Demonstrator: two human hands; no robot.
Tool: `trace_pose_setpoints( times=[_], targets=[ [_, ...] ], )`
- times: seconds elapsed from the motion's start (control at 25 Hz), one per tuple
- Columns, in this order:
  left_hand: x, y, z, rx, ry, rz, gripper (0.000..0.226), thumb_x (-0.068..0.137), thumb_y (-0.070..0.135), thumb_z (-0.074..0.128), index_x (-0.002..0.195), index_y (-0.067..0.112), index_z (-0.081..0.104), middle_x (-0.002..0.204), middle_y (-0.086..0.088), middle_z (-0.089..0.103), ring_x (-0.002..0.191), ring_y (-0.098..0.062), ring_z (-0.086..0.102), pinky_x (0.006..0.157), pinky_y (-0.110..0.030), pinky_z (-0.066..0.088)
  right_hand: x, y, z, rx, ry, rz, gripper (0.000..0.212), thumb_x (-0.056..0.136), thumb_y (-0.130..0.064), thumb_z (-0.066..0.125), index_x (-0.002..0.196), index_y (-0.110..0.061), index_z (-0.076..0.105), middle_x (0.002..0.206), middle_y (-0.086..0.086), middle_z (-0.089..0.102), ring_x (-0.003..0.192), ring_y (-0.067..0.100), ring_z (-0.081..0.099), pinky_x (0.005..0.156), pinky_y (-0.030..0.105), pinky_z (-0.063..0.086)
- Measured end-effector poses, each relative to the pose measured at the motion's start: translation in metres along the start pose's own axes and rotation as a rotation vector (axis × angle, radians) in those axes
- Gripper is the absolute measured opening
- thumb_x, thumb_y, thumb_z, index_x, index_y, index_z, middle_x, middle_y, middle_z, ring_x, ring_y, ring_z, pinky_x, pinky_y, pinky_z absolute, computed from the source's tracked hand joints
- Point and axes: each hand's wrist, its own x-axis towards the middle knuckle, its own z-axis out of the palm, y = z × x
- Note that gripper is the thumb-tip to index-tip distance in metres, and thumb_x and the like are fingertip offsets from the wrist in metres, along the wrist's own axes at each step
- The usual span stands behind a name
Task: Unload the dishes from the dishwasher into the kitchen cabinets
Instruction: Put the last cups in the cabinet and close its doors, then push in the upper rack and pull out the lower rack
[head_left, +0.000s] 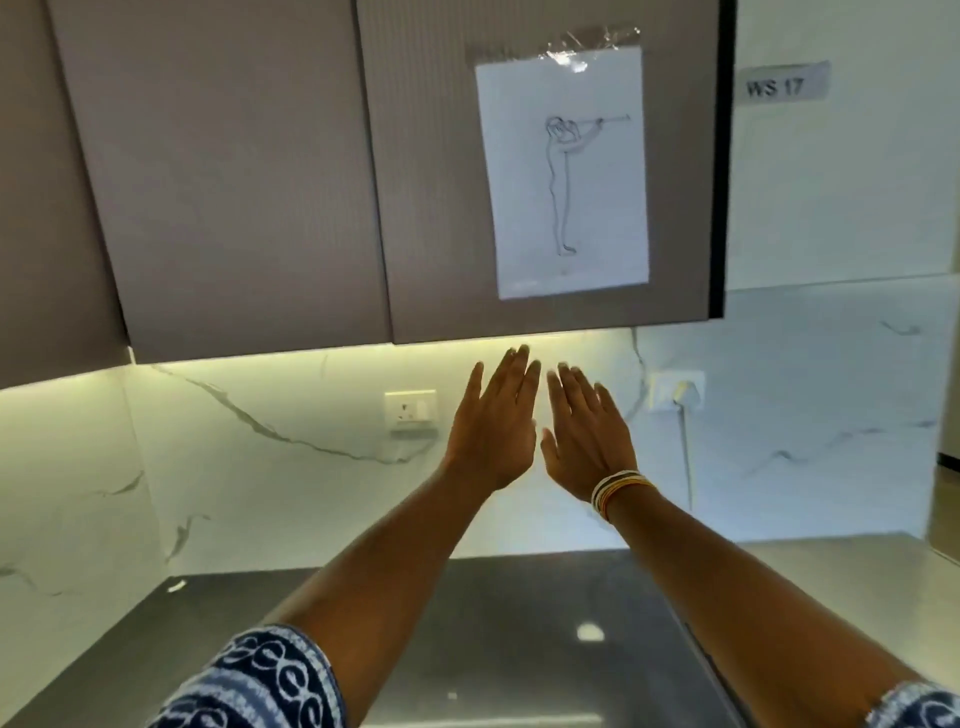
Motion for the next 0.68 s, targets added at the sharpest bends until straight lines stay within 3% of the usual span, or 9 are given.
trace_pose_setpoints(
  times=[0.16, 0.48, 0.68],
  targets=[
    [-0.064, 0.074, 0.024, -0.134, -0.170, -0.006, 0.070, 0.087, 0.033, 0.056, 0.147, 0.007, 0.031, 0.156, -0.015, 0.024, 0.145, -0.027, 0.025, 0.116, -0.049, 0.020, -0.102, 0.030, 0.014, -0.009, -0.180, 0.067, 0.079, 0.070, -0.023, 0.071, 0.140, -0.001, 0.043, 0.145, 0.020, 0.043, 0.135, 0.034, 0.043, 0.107, 0.049, 0.038],
    [-0.195, 0.231, 0.036, -0.278, -0.558, 0.042, 0.075, 0.088, 0.025, 0.048, 0.152, 0.009, 0.012, 0.161, -0.010, 0.002, 0.149, -0.024, 0.002, 0.120, -0.048, 0.004, -0.316, 0.102, 0.012, 0.000, -0.466, 0.119, 0.080, 0.068, -0.027, 0.074, 0.139, -0.004, 0.046, 0.143, 0.019, 0.047, 0.132, 0.033, 0.047, 0.104, 0.046, 0.040],
    [-0.252, 0.350, 0.012, -0.359, -0.671, 0.096, 0.074, 0.092, 0.027, 0.044, 0.153, 0.009, 0.006, 0.161, -0.011, 0.000, 0.149, -0.025, 0.000, 0.119, -0.050, 0.003, -0.432, 0.146, -0.018, 0.035, -0.696, 0.241, 0.074, 0.088, -0.027, 0.053, 0.151, -0.007, 0.020, 0.157, 0.015, 0.022, 0.146, 0.031, 0.021, 0.116, 0.046, 0.021]
  ],
)
